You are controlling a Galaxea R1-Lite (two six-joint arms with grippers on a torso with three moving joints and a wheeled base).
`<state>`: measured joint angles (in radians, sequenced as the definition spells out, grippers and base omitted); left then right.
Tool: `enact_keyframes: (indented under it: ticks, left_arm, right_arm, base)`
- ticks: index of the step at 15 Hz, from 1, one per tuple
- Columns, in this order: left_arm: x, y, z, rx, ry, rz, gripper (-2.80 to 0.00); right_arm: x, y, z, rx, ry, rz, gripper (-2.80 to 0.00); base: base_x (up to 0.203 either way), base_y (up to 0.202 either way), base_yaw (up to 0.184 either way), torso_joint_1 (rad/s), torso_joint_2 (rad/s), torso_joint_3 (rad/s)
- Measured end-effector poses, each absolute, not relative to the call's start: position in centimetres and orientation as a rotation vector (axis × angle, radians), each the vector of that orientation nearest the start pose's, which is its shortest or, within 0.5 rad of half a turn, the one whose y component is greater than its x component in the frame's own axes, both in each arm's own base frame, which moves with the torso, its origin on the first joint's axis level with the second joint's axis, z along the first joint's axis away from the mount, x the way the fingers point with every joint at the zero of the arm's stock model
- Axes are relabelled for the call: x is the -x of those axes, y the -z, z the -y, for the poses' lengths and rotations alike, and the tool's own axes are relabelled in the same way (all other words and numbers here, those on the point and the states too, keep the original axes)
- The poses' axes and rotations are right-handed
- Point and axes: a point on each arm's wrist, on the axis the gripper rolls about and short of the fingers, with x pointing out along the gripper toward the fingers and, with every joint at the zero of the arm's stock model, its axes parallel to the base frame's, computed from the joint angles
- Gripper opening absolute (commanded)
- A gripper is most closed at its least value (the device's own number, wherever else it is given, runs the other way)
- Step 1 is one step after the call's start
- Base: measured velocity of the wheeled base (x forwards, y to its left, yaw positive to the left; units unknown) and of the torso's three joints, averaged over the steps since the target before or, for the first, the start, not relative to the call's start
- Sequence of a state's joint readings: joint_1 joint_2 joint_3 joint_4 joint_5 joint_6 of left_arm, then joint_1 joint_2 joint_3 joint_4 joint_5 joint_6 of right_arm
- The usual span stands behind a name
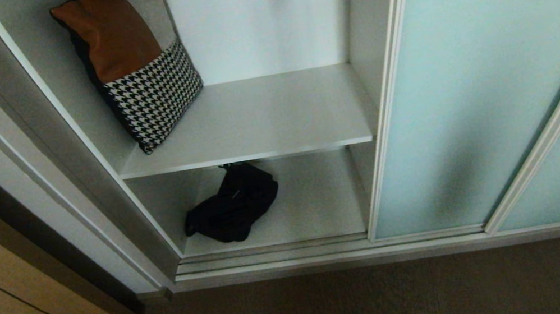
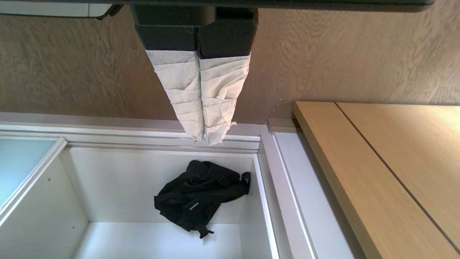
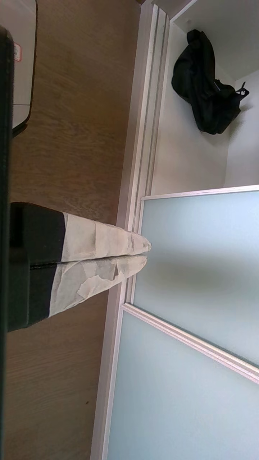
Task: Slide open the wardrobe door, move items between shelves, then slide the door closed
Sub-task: Close the door
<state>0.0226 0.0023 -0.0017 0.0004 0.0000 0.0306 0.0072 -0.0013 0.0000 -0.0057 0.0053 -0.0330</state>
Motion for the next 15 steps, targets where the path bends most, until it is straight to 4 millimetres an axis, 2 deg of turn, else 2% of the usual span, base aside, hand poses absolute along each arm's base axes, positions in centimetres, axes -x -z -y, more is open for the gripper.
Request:
enact_keyframes:
  ticks: [7,9,12,15]
  left_arm:
    - [2.3,-7.6,0.1,-0.031,-0.023,-0.001,-2.8]
    - [2.3,-7.6,0.1,-0.03,-0.023,-0.001,-2.8]
    - [2.3,-7.6,0.1,-0.03,-0.023,-0.001,-2.8]
    - [2.3,-7.6,0.1,-0.03,-0.023,-0.002,-2.8]
  right_arm:
    - [2.3,-7.7,0.0,0.035,-0.016,0.013,-2.8]
    - [2.8,-9.1,0.0,0.037,-0.021,0.048,-2.8]
    - [5.0,-14.8,0.0,0.037,-0.02,0.196,-2.8]
    - [6.6,-22.2,0.2,0.011,0.031,0.293,-2.8]
  base:
    - [0.0,0.0,0.0,0.0,0.0,0.0]
    - [0.0,0.0,0.0,0.0,0.0,0.0]
    - [0.0,0.0,0.0,0.0,0.0,0.0]
    - [0.0,0.0,0.0,0.0,0.0,0.0]
